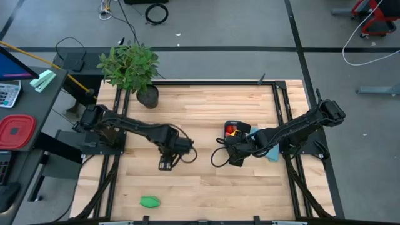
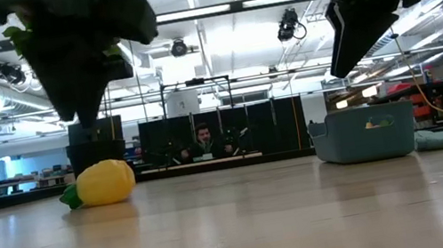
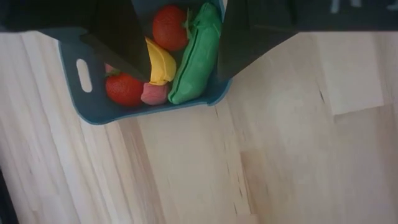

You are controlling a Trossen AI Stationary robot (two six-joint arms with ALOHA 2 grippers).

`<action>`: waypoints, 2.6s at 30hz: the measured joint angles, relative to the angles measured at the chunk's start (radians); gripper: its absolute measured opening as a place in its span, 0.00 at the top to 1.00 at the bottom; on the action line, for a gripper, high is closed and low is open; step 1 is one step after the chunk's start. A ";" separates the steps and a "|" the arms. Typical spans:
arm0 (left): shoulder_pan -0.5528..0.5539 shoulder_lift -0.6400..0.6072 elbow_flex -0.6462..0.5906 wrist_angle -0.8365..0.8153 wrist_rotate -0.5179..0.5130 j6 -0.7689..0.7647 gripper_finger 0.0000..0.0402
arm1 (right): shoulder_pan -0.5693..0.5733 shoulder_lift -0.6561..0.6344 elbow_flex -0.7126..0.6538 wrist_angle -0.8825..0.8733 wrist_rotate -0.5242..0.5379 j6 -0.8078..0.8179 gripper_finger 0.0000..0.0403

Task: Pick and placing Produce into tupperware
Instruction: Put the yellow pineapple into the blue bin

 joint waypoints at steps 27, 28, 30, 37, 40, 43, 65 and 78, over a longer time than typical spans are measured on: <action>0.050 0.000 -0.132 0.190 -0.092 -0.032 0.36 | 0.000 0.000 0.000 0.007 0.005 -0.002 0.52; 0.055 0.001 -0.132 0.192 -0.092 -0.028 0.36 | 0.000 0.000 0.000 0.007 0.005 -0.002 0.52; 0.062 0.014 -0.132 0.205 -0.091 -0.025 0.36 | 0.000 0.000 0.000 0.008 0.005 -0.002 0.52; 0.059 0.075 -0.132 0.203 -0.056 -0.023 0.36 | 0.000 0.000 0.000 0.007 0.004 -0.005 0.52; 0.057 0.094 -0.132 0.214 -0.054 -0.008 0.36 | 0.000 0.000 0.000 0.007 0.007 -0.006 0.52; 0.057 0.120 -0.132 0.218 -0.054 -0.001 0.36 | 0.000 0.000 0.000 0.008 0.014 -0.013 0.52; 0.063 0.130 0.016 0.247 -0.059 -0.021 0.49 | 0.000 0.000 0.000 -0.014 0.101 -0.041 0.52; 0.180 0.130 0.217 0.628 -0.118 0.150 0.49 | 0.002 -0.243 0.000 -0.513 0.309 0.372 0.52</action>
